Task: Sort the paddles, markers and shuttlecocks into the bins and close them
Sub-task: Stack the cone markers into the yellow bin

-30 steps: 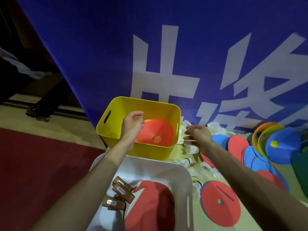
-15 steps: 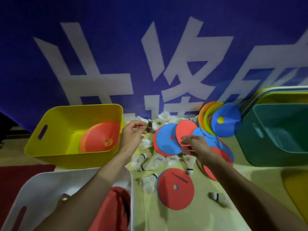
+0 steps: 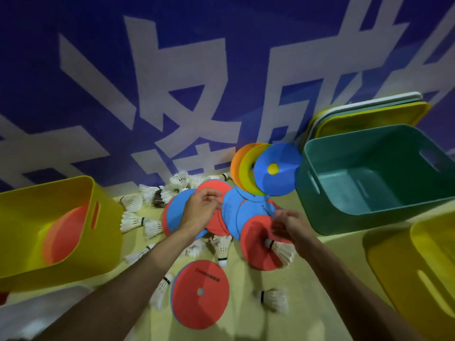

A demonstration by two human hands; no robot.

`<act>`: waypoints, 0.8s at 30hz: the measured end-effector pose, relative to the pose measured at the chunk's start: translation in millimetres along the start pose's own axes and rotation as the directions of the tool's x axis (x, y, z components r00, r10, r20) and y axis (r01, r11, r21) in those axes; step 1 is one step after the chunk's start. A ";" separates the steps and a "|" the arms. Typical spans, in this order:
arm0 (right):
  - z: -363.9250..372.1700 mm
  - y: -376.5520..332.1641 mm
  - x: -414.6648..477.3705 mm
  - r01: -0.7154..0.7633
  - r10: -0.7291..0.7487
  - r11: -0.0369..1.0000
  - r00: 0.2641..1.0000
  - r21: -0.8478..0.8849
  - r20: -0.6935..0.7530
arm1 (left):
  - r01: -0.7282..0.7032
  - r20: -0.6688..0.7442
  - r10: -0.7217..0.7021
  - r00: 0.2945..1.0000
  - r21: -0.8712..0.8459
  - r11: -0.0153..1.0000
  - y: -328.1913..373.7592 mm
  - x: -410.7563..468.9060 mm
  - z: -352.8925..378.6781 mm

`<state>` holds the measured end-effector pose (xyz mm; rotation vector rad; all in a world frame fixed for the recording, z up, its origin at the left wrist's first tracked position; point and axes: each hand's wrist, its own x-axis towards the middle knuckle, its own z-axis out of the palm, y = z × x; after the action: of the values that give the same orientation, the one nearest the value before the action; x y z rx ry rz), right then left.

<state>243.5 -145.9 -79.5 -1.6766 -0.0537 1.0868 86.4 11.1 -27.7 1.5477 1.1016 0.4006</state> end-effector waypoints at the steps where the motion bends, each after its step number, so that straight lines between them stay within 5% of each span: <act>1: -5.8 1.2 3.6 0.005 -0.005 1.000 1.000 0.014 -0.001 | 0.003 0.012 -0.003 1.000 0.017 1.000 0.6 6.8 9.7; 14: -41.4 9.0 56.6 -0.134 0.139 0.976 0.990 0.172 -0.017 | -0.054 -0.056 0.093 0.994 0.489 0.871 15.9 111.2 91.5; 24: -18.6 9.1 114.2 -0.196 0.225 0.928 0.973 0.316 -0.056 | 0.035 -0.114 0.032 0.993 0.540 0.841 -5.0 147.4 107.5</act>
<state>318.1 -103.4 -157.6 -1.4670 0.3479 1.1117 239.5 67.2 -109.8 2.0390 1.3886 0.1818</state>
